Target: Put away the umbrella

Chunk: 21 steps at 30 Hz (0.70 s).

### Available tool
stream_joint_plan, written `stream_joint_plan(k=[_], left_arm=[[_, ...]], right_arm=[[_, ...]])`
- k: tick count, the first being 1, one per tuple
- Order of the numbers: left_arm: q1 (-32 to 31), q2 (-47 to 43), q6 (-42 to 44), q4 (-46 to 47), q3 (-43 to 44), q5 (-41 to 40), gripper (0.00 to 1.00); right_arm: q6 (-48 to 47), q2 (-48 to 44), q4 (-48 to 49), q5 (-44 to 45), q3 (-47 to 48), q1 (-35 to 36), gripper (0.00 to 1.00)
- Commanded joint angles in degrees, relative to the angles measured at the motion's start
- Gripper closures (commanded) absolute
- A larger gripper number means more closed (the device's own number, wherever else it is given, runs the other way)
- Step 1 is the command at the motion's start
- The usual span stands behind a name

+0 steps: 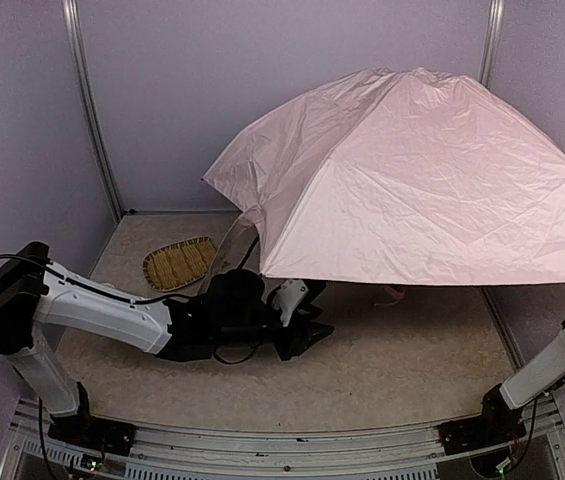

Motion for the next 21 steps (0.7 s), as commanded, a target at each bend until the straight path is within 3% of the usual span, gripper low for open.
stream_joint_plan(k=[1, 6, 10, 17, 21], left_arm=[[3.3, -8.2, 0.7, 2.1, -6.5, 0.9, 0.56], [13.8, -15.8, -12.7, 6.2, -13.4, -4.7, 0.55], [25.6, -15.4, -25.5, -2.2, -10.8, -12.2, 0.60], [30.6, -12.9, -29.6, -15.3, -4.0, -23.0, 0.59], [37.7, -15.6, -33.3, -21.0, -1.9, -26.2, 0.59]], right_arm=[[0.6, -6.4, 3.0, -1.2, -0.7, -3.2, 1.00], [-3.3, -10.5, -2.1, -4.3, -1.2, -4.6, 1.00], [-4.5, -13.1, -5.7, -4.6, -1.0, -5.5, 1.00], [-8.5, -17.2, -13.8, -3.4, 1.4, -6.6, 1.00], [-10.1, -18.4, -18.1, -7.5, 1.6, -6.6, 1.00]])
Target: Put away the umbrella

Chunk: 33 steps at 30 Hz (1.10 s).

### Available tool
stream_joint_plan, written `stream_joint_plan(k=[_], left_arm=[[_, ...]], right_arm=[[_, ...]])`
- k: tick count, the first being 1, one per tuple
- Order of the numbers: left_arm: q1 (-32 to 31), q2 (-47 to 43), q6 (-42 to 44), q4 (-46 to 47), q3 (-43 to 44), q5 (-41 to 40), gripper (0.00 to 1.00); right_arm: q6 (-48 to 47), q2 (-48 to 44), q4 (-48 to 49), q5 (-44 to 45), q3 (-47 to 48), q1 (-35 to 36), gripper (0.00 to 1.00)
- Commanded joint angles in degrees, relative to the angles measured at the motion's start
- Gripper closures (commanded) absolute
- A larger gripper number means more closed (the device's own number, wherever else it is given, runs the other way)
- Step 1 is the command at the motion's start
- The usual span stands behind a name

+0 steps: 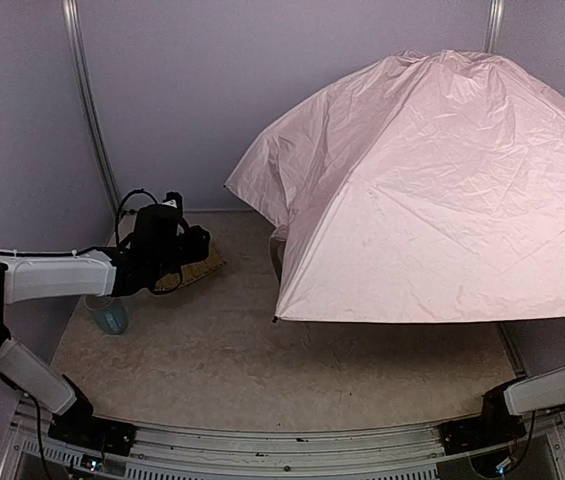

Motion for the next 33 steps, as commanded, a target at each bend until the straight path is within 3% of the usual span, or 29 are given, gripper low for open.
stream_joint_plan(k=[1, 4, 7, 8, 10, 14, 15, 16, 24, 33], left_arm=[[8.0, -4.0, -5.6, -7.1, 2.8, -6.0, 0.57], [9.5, -10.4, -1.6, -3.0, 4.4, -4.1, 0.51], [3.9, -14.8, 9.6, 4.2, 8.9, 0.4, 0.39], [1.6, -15.1, 13.7, 6.5, 10.9, 6.2, 0.34], [-3.3, -13.5, 18.8, 7.7, 16.4, 15.3, 0.25], [-9.6, -3.6, 21.8, 0.8, 29.6, 27.2, 0.17], [-10.5, -1.3, 21.9, -0.3, 32.2, 29.1, 0.05], [-11.3, 0.7, 22.0, -1.4, 34.5, 30.0, 0.02], [-17.3, 8.4, 25.0, -6.1, 46.7, 26.5, 0.02], [-20.4, 4.3, 28.6, -4.2, 45.6, 17.9, 0.24]], right_arm=[[-3.1, -2.7, -4.5, -5.1, 2.3, -0.7, 1.00], [-3.6, -2.5, -6.2, -8.8, 2.7, -0.2, 1.00], [-2.0, -1.6, -5.3, -8.7, 3.0, 1.5, 1.00], [-1.4, -0.8, -5.0, -9.3, 3.1, 2.3, 1.00], [-0.9, 0.6, -4.3, -9.9, 3.6, 4.4, 1.00], [-0.3, 3.1, 0.0, -7.5, 3.8, 11.1, 1.00], [0.4, 3.9, 1.7, -7.5, 4.3, 12.5, 1.00], [1.1, 4.9, 2.9, -7.7, 4.9, 13.8, 1.00], [6.8, 12.7, 9.6, -8.1, 9.2, 23.1, 1.00], [10.9, 20.1, 15.2, -9.1, 10.8, 30.8, 1.00]])
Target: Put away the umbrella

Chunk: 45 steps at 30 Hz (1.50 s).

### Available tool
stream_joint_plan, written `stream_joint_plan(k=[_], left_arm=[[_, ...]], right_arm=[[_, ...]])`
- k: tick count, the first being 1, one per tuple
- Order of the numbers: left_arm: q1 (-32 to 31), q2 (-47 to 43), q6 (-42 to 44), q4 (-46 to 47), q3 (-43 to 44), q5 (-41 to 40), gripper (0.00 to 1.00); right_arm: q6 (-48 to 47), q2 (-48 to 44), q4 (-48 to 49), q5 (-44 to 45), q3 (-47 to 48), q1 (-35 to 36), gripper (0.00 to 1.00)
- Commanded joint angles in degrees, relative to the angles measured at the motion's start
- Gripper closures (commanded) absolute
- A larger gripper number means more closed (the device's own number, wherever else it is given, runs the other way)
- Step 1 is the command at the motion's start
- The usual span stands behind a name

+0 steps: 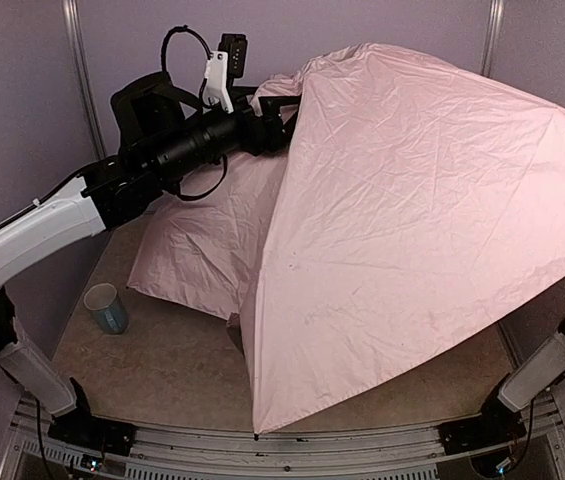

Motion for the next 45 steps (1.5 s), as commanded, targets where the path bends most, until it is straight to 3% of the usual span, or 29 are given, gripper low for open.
stream_joint_plan(k=[1, 7, 11, 16, 18, 21, 28, 33, 38, 45], left_arm=[[-2.6, -0.5, 3.3, -0.4, -0.1, -3.8, 0.27], [-2.6, 1.5, 2.8, -6.7, 1.6, -5.9, 0.36], [-2.6, 1.0, 3.4, -6.3, -3.5, -6.9, 0.43], [-2.6, 1.1, 5.4, -4.9, -10.2, -2.5, 0.57], [-3.1, 2.1, 7.0, -5.9, -11.5, 1.2, 0.59], [-4.2, 4.2, 9.6, -10.8, -9.7, -0.8, 0.67], [-4.2, 3.4, 9.2, -10.2, -14.4, -4.2, 0.70], [-1.4, -0.5, 4.0, -2.4, -26.7, -1.9, 0.76], [-0.4, -1.1, 1.2, 4.4, -37.0, -0.2, 0.78], [0.6, 3.6, -0.7, 2.4, -35.6, -0.3, 0.82]], right_arm=[[5.0, 4.2, 7.5, -6.2, 3.9, 6.7, 1.00], [4.5, 8.5, 8.0, -8.9, 5.5, 9.5, 0.93], [2.0, 9.1, 10.4, -8.9, 0.2, 9.5, 0.86], [0.9, 13.1, 28.1, -9.7, -10.6, 8.7, 0.83], [-0.5, 15.2, 31.0, -10.6, -12.6, 8.7, 0.83], [-1.5, 16.9, 32.1, -11.4, -14.6, 8.6, 0.83], [-6.1, 15.7, 27.6, -7.6, -19.6, 8.6, 0.78], [-12.2, 11.8, 17.4, -3.0, -23.6, 8.4, 0.66], [-15.4, 9.1, 10.3, -0.4, -28.4, 7.3, 0.48], [-14.3, 7.4, 7.0, -2.8, -32.0, 5.5, 0.39]])
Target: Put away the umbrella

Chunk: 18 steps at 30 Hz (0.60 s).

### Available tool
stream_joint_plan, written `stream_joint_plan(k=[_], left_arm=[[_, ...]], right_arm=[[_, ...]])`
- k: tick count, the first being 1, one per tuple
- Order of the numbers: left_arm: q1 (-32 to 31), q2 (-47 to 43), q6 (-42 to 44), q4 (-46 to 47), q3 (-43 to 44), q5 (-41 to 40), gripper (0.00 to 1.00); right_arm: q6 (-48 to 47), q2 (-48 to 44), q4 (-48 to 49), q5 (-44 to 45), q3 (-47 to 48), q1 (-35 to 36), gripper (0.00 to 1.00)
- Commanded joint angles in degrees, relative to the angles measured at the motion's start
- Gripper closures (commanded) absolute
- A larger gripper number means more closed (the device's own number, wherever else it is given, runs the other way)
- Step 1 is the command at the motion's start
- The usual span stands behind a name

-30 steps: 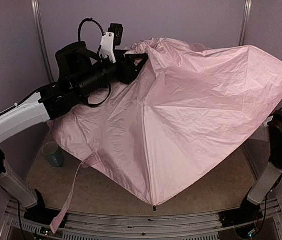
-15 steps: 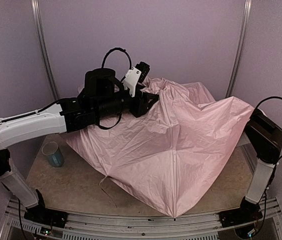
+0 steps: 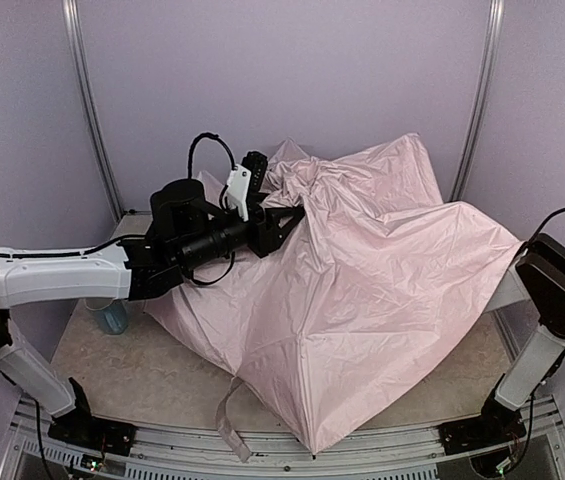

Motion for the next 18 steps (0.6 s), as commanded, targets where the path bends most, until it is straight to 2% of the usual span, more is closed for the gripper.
stream_joint_plan(k=[1, 7, 14, 18], left_arm=[[0.3, 6.9, -1.9, -15.6, -1.6, 0.4, 0.82], [-0.4, 2.5, 0.0, -19.2, 3.9, -2.5, 0.90], [-4.1, 0.2, 3.3, -24.2, 11.9, -7.0, 1.00], [-4.7, -1.5, 3.2, -28.5, 16.4, -10.6, 1.00]], right_arm=[[-0.1, -1.9, -4.1, -3.3, -2.1, -0.9, 0.37], [-1.7, -5.5, -6.1, -1.2, -2.3, -1.1, 0.34], [-6.4, -7.0, -12.7, 1.5, 5.8, -1.2, 0.34], [-7.2, -10.3, -16.1, 0.6, 8.4, -1.2, 0.32]])
